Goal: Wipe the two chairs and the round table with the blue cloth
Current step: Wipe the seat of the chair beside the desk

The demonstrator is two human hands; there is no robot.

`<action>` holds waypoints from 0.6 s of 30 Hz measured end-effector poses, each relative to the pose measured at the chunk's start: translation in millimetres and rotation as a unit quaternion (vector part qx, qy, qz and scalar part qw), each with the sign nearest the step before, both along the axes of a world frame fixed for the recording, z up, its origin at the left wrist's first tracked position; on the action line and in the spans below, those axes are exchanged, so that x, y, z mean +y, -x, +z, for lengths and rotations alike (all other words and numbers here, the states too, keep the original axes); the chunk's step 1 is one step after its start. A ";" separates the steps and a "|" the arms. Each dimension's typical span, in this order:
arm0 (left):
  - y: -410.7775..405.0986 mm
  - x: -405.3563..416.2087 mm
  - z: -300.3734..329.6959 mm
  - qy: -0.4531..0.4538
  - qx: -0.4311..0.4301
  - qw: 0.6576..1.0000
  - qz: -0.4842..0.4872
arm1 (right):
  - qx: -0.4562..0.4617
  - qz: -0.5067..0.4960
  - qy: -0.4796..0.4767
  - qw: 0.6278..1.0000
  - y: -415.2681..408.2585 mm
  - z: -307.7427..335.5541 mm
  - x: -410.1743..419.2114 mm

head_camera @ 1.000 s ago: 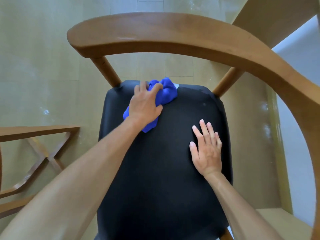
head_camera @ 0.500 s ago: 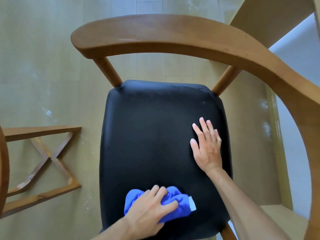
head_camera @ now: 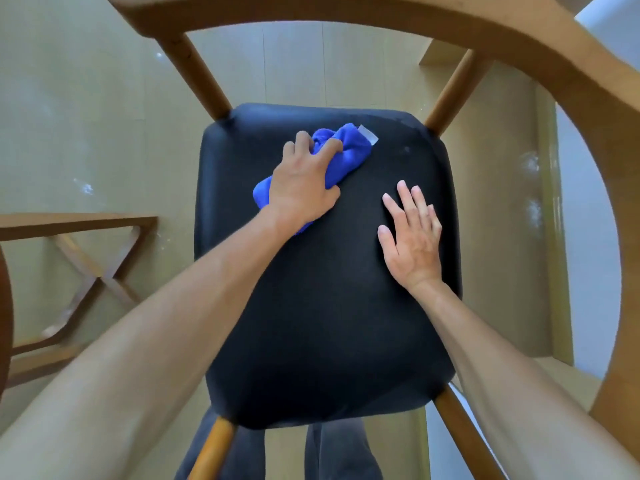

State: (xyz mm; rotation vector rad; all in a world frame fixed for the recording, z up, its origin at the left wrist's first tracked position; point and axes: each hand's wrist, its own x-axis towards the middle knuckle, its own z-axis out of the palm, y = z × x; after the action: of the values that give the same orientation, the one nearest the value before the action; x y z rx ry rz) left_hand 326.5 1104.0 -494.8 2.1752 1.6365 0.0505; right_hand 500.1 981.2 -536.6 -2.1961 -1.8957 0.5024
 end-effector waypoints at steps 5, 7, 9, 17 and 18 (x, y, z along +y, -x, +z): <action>17.4 -96.6 7.3 0.026 -0.009 0.995 -0.098 | 0.013 0.007 0.008 1.000 -2.0 2.1 0.6; 29.5 -140.5 13.7 0.057 -0.031 0.986 -0.154 | 0.019 0.004 0.010 1.000 -2.1 2.6 1.2; 41.4 -177.3 18.5 0.081 -0.047 0.972 -0.218 | 0.020 0.003 0.009 1.000 -1.9 2.4 0.8; 53.9 -153.0 15.0 0.126 -0.004 0.916 -0.380 | -0.003 0.010 0.013 1.000 -2.3 0.9 0.4; 49.1 -123.0 13.6 0.095 -0.009 0.941 -0.324 | -0.008 0.011 0.008 1.000 -1.8 -0.3 0.1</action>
State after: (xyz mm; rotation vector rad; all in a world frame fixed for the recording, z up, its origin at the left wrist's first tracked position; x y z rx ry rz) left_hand 277.4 981.0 -481.2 2.4286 0.8037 -0.2668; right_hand 501.9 981.3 -536.8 -2.1978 -1.9325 0.5089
